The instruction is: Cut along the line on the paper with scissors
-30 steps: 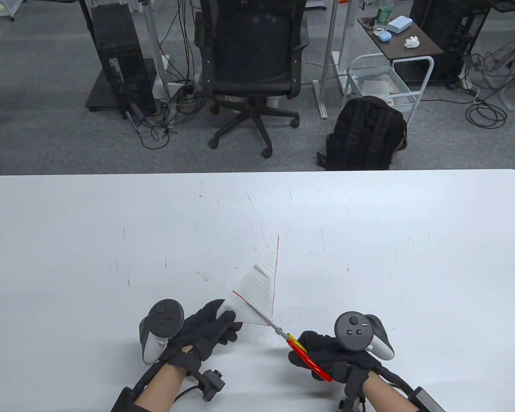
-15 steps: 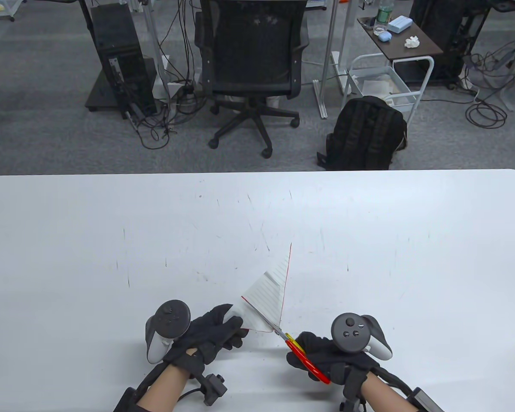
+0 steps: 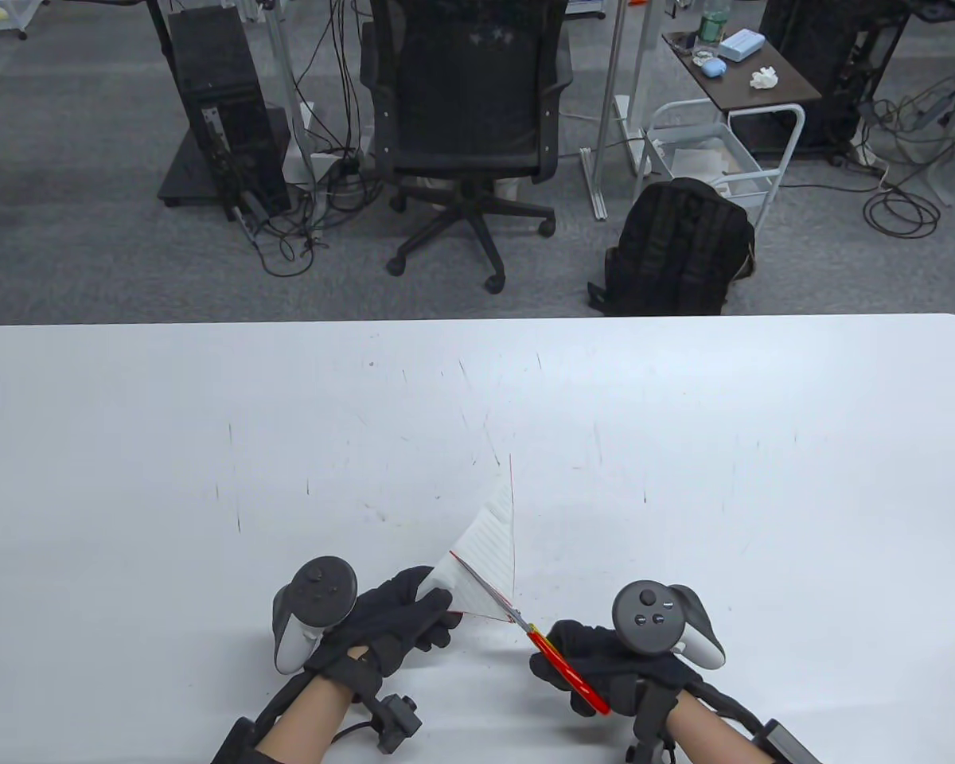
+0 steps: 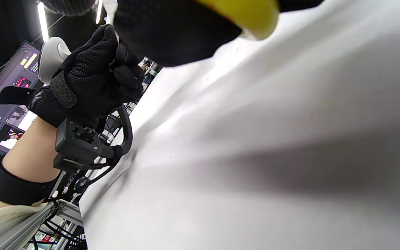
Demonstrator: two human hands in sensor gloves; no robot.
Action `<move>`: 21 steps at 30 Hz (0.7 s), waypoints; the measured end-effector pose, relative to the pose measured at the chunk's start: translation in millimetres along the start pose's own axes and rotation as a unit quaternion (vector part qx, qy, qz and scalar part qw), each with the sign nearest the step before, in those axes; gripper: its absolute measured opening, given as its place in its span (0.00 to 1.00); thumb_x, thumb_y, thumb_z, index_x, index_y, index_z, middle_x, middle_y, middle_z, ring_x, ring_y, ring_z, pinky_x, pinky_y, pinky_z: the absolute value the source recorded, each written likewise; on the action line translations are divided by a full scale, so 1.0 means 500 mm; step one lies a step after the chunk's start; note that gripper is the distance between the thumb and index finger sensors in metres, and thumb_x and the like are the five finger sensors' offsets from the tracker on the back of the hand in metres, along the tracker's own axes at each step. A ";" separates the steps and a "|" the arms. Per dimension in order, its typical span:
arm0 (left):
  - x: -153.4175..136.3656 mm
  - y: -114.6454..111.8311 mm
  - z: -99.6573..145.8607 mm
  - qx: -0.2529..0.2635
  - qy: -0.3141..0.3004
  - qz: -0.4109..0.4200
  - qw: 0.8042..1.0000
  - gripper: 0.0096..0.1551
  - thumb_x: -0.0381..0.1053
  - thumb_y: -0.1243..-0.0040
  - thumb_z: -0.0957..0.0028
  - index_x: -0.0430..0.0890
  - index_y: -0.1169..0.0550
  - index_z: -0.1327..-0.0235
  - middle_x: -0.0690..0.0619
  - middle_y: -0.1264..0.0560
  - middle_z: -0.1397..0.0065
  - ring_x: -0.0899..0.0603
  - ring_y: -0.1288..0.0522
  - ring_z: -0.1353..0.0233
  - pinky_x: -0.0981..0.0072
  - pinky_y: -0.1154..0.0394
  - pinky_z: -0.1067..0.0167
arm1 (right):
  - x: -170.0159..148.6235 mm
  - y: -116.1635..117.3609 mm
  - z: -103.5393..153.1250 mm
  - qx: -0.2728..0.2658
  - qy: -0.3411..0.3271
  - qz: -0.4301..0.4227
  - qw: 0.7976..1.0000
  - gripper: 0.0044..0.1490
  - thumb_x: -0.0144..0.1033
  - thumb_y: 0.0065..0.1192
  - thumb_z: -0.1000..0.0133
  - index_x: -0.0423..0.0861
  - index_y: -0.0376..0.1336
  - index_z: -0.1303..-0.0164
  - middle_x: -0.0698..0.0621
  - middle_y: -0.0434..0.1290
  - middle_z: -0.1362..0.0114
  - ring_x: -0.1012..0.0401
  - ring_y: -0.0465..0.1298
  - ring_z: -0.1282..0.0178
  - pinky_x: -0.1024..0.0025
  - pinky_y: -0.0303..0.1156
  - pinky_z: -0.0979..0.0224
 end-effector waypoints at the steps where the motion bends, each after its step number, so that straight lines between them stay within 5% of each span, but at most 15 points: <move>1: -0.001 0.000 0.000 -0.001 0.001 0.003 1.000 0.20 0.52 0.45 0.36 0.46 0.27 0.36 0.51 0.17 0.47 0.52 0.15 0.51 0.67 0.17 0.53 | 0.000 0.000 0.000 0.000 0.000 0.000 1.000 0.41 0.62 0.45 0.36 0.34 0.56 0.38 0.41 0.73 0.46 0.68 0.79 0.67 0.56 0.71 0.51; 21: -0.007 -0.023 -0.007 -0.035 0.017 0.010 0.999 0.21 0.53 0.45 0.36 0.43 0.26 0.37 0.50 0.16 0.47 0.51 0.15 0.51 0.67 0.17 0.53 | -0.002 0.005 0.001 0.008 0.014 -0.003 1.000 0.41 0.62 0.43 0.36 0.33 0.55 0.38 0.41 0.73 0.46 0.68 0.79 0.67 0.56 0.72 0.51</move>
Point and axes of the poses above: the tracker on the back of each hand, its own x axis roughly to the thumb side, its own z axis roughly from the fingertips to the wrist, y = z × x, the point moved 4 cm from there along -z, roughly from the wrist to the fingertips
